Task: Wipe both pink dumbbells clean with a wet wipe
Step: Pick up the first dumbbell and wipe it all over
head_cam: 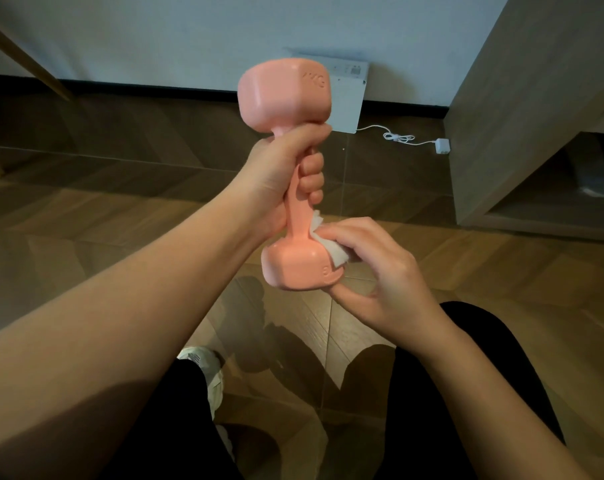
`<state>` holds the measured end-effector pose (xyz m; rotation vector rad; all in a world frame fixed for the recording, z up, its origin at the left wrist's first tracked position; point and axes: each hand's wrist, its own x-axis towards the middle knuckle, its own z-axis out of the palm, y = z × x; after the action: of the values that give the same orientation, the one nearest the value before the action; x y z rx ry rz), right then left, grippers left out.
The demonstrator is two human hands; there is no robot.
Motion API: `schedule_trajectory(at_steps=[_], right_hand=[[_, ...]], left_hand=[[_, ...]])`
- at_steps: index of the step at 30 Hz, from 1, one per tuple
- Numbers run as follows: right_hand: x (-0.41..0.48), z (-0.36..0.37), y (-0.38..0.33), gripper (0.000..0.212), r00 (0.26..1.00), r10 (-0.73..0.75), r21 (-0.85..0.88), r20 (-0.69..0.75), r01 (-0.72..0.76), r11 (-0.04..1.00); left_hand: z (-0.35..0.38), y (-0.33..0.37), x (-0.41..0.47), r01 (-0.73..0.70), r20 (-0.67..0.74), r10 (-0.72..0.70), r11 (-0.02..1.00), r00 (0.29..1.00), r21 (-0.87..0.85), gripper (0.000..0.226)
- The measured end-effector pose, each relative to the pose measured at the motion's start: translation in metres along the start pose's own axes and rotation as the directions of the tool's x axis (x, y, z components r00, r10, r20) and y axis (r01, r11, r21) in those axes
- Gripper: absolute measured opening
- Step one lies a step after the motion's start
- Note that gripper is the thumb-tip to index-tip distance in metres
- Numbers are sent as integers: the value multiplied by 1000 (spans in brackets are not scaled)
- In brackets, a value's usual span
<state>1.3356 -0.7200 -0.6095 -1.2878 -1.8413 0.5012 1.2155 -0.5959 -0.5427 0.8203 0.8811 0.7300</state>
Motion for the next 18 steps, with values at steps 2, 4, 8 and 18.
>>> schedule_trajectory(at_steps=[2,4,8,18], right_hand=[[-2,0,1,53,999,-40,-14,3,40,999],[-5,2,3,55,998,-59,-32,3,59,998],[-10,10,5,53,990,-130,-122,-54,123,985],[-18,-2,11,22,939,205,214,-278,-147,966]], left_hand=[[3,-1,-1,-20,-40,22,998,999,54,32],[6,-3,-3,-31,-61,38,993,997,113,26],[6,-4,-5,-47,-97,67,980,993,194,16],[-22,-12,4,3,-156,41,964,987,267,14]])
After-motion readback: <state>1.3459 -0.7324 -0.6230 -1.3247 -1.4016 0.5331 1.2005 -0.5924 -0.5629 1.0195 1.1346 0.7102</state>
